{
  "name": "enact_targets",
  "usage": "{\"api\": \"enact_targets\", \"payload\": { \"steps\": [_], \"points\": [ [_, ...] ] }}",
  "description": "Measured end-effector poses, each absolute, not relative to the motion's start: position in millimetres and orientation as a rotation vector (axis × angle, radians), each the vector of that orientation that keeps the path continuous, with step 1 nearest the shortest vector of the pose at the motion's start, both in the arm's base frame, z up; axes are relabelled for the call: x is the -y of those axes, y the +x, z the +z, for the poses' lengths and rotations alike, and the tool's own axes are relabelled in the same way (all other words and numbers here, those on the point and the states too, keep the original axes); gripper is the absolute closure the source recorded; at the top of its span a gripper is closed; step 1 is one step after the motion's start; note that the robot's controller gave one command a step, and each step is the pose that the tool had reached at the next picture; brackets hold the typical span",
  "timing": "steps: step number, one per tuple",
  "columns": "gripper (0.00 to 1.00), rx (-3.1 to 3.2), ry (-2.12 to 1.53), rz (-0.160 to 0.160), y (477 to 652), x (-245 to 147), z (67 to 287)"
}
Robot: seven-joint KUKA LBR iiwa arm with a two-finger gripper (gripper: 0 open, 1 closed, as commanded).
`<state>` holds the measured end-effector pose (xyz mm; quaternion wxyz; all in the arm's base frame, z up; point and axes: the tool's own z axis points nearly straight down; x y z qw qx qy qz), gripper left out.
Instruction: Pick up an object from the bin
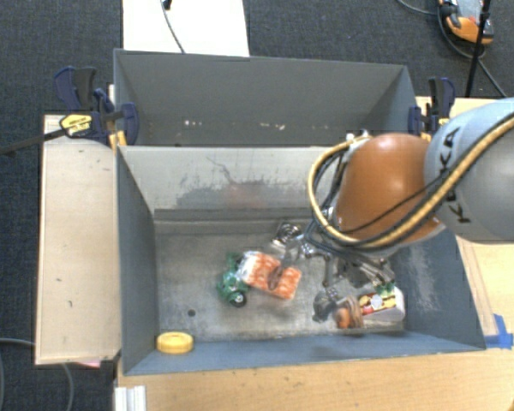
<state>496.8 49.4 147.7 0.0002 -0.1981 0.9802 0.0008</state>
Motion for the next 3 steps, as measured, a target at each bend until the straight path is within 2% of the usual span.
{"api": "enact_targets", "payload": {
  "steps": [1, 2, 3],
  "points": [
    [1.00, -3.049, -0.590, 0.003, 508.6, -52, 78],
    [1.00, -3.048, -0.591, 0.003, 508.6, -52, 78],
    [1.00, -3.087, -0.573, 0.000, 508.4, -47, 189]
  ]
}}
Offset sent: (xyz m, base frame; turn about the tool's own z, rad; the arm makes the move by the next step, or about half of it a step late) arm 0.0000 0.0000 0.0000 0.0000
